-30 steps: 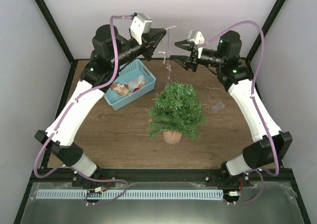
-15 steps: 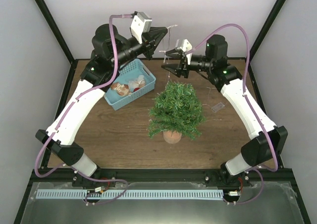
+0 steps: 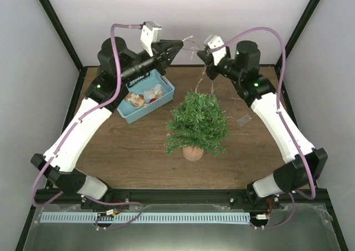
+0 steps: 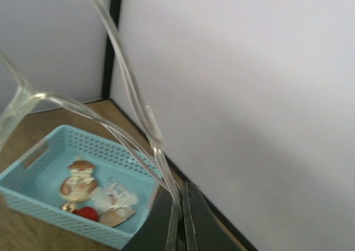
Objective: Decorate the small christmas tree
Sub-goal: Pick up the decoration item from the center of the board.
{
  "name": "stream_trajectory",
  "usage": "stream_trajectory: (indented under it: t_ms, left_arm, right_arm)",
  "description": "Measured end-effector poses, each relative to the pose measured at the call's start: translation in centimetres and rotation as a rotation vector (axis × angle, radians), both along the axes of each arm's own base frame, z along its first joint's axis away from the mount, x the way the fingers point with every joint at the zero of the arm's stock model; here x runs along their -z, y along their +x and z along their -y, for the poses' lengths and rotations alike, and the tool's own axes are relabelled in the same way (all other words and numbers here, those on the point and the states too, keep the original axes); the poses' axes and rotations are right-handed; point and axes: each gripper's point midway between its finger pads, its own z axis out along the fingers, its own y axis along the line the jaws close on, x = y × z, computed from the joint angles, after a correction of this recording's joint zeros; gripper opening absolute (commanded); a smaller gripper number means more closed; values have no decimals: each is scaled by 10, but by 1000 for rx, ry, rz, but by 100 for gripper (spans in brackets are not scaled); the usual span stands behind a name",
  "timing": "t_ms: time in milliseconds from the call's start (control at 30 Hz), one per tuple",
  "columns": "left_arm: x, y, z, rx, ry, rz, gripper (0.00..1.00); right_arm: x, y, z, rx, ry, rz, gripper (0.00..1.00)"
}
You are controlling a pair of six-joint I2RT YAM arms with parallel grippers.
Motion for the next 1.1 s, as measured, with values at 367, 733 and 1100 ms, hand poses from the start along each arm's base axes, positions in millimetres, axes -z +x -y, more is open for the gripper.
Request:
stream_trajectory:
  t_ms: [367,733,1100]
  left_arm:
    - [-50,-50,-28,46,-143,95,4]
    - [-34,-31,-12,63,-126,65,4]
    - [-26,-5,-2,10,-85,72,4]
  right_arm:
    - [-60,-80,35,11,41,180,7]
    - [42,-57,26,4,-43,-27,37]
    - [84,-46,44,126,-62,-137,48]
